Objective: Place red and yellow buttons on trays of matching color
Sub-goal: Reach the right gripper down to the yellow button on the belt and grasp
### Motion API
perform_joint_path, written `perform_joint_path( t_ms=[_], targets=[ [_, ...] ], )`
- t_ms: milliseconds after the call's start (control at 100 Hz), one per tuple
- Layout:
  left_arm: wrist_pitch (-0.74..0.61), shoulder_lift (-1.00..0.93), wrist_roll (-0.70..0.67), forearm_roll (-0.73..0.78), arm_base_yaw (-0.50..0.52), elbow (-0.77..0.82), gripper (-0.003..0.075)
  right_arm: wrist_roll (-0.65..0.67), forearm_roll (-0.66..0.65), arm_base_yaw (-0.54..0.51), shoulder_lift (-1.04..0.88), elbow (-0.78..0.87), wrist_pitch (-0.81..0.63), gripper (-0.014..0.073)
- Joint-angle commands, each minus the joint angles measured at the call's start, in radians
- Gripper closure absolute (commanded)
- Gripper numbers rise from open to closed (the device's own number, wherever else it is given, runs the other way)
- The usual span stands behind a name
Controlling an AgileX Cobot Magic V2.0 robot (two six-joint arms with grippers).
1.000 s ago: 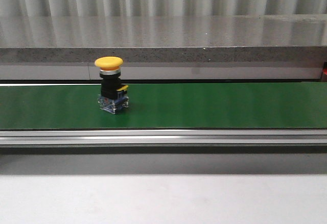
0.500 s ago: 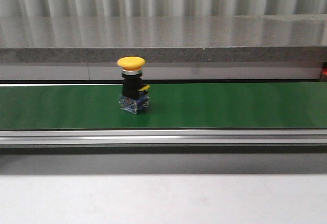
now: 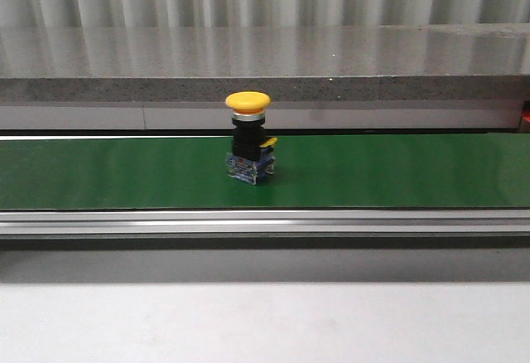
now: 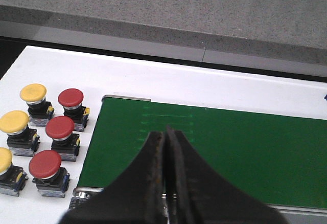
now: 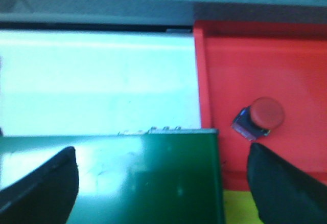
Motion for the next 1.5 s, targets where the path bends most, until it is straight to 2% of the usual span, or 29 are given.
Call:
perform_joint_path(
  t_ms=[0,290,520,730,1150,1420,1490],
  targets=[
    [-0.074,0.001,-0.002,-0.011,-0.006,-0.026,0.074,-0.037,-0.004,0.051,-0.081,0.04,-0.025,-0.0062],
    [-0.074,0.001,-0.002,-0.011,-0.006,-0.026,0.074,-0.053,0.02,0.243,-0.094,0.076,0.143,-0.0062],
    [-0.074,0.001,-0.002,-0.011,-0.006,-0.026,0.074,-0.103,0.05,0.412,-0.075,0.076,0.133,-0.0062],
    [-0.074,0.001,-0.002,-0.011,-0.006,-0.026,0.074,-0.119,0.052,0.514,-0.013,0.075,0.112,-0.0062],
    [-0.074,0.001,-0.002,-0.011,-0.006,-0.026,0.074,-0.119,0.063,0.613,0.112,0.066,-0.117,-0.0062],
    [-0.074,0.001,-0.002,-0.011,-0.006,-0.026,0.074,-0.119,0.065,0.623,0.174,0.011,-0.134,-0.0059],
    [-0.074,0.001,-0.002,-0.011,-0.006,-0.026,0.074,-0.119,0.065,0.623,0.189,0.01,-0.132,-0.0023]
  ],
)
